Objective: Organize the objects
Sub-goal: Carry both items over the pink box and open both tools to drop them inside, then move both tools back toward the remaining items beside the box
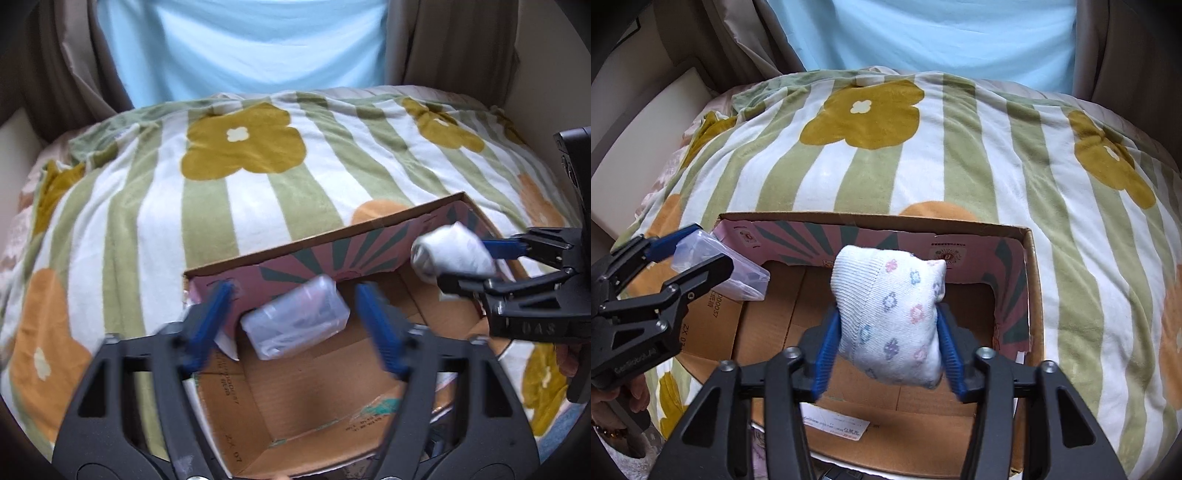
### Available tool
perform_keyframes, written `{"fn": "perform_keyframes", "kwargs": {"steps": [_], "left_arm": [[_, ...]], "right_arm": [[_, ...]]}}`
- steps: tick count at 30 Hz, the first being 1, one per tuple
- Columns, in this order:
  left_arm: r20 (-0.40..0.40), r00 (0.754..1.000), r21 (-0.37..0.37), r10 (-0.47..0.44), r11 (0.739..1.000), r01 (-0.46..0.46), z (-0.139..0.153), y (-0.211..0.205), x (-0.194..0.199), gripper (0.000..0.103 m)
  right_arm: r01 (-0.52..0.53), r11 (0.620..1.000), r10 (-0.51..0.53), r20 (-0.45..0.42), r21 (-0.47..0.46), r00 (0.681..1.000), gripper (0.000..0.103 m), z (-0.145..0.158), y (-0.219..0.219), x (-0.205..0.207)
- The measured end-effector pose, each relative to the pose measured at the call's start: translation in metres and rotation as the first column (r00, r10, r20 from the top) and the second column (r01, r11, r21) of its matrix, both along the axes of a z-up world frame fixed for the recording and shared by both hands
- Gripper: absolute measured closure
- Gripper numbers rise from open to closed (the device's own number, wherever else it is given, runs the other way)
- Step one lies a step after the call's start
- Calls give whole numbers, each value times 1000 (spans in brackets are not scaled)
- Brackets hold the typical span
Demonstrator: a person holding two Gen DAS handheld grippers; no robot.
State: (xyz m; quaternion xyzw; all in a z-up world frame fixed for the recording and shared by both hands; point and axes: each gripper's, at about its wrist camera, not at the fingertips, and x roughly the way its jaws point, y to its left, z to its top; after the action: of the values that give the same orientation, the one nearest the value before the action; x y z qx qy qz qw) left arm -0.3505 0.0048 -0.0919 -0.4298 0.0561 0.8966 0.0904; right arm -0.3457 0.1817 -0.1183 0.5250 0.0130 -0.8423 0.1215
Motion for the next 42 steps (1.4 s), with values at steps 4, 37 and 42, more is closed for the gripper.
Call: {"fn": "perform_keyframes", "kwargs": {"steps": [4,37,42], "left_arm": [[-13,1000,-39,13,999,-14,-4,0,3,0],[-133,983,113,124,988,-109,128,-48,137,0],[-217,959,112,181,981,-160,135,-47,200,0]], "right_arm": [[1,999,0,-15,41,1000,4,-4,-1,4],[45,997,-58,-232,-61,971,4,125,22,125],[43,994,-73,-311,-100,948,4,136,26,181]]}}
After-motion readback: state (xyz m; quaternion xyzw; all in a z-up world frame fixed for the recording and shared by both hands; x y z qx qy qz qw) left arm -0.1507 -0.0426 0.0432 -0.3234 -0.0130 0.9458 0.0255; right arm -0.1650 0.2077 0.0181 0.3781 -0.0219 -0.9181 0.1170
